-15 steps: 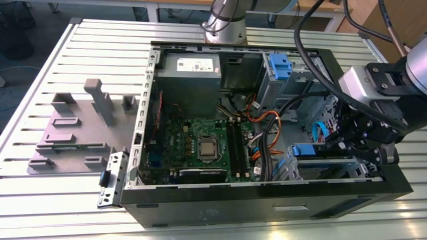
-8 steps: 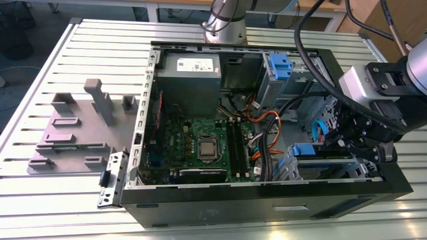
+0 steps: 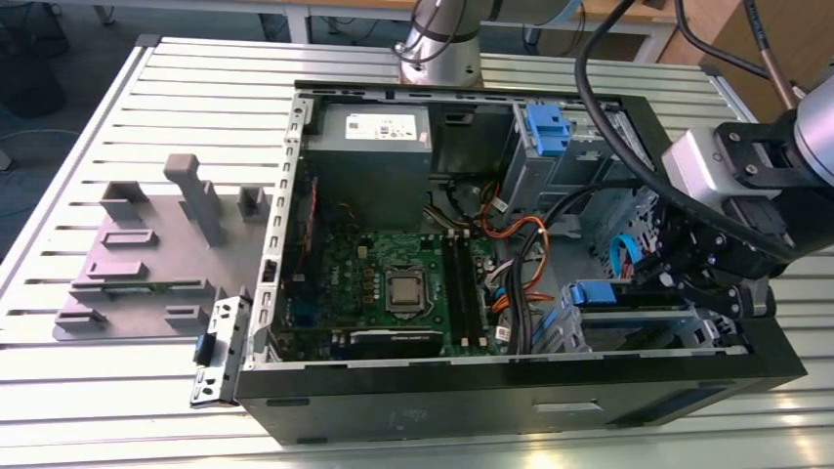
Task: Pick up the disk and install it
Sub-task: 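Insert the second disk wire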
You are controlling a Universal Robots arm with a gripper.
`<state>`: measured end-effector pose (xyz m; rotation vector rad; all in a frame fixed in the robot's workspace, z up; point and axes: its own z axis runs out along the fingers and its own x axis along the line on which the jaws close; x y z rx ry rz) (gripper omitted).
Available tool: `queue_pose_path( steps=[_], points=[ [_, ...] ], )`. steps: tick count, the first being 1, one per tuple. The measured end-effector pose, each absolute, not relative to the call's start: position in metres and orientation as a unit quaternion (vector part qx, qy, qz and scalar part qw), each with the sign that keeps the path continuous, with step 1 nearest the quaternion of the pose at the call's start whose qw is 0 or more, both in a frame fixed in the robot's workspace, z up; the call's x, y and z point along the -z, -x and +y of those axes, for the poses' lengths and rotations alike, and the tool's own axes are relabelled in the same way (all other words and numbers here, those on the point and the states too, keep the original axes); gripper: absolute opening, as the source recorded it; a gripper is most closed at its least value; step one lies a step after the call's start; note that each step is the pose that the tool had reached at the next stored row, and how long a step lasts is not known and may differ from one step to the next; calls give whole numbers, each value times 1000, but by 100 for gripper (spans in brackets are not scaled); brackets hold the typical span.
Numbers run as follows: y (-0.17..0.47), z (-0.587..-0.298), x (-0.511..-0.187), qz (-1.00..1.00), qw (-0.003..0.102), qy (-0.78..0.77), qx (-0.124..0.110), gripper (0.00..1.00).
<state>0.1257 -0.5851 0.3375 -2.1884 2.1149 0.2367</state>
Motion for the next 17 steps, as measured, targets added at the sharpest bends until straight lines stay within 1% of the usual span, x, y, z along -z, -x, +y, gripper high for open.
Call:
queue_pose_path(
  steps=[5, 7, 17],
  points=[
    [-126, -586, -337, 692, 44, 716, -77, 16],
    [-126, -586, -337, 693, 40, 716, -73, 16],
    [-126, -586, -335, 693, 39, 716, -73, 16]
  ],
)
